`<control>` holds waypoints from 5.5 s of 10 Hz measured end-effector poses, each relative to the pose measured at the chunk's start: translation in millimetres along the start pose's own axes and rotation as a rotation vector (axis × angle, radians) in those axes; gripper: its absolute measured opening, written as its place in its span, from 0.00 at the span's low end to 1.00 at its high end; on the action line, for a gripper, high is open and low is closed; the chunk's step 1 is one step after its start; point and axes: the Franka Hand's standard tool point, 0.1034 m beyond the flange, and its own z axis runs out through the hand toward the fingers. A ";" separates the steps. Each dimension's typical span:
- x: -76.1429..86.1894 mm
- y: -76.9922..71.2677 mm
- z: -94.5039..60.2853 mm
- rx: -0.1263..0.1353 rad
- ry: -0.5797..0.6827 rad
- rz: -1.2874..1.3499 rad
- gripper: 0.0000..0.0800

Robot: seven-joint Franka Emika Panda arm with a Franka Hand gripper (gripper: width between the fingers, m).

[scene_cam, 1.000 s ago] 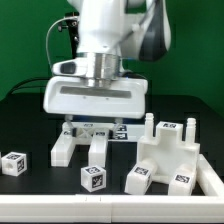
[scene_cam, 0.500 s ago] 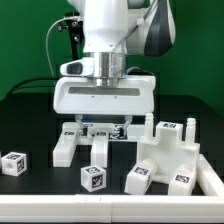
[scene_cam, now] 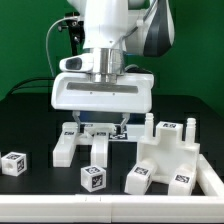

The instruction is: Assemble chair

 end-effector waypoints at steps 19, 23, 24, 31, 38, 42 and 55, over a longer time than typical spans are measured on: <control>8.3 0.0 19.6 0.062 0.031 -0.071 0.81; 0.7 -5.7 33.6 0.072 0.006 -0.072 0.81; -3.3 -3.2 33.9 0.071 -0.002 -0.068 0.81; -5.0 -5.2 33.2 0.075 -0.015 -0.070 0.35; 0.4 -0.4 2.4 0.133 -0.201 0.085 0.36; 2.8 -4.7 -10.7 0.208 -0.386 0.100 0.36; 56.4 2.6 -51.0 0.286 -1.414 0.087 0.36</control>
Offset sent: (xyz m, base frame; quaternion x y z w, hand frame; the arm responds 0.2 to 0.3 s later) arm 0.0077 0.0117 0.0165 0.0931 0.0675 0.0184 0.9932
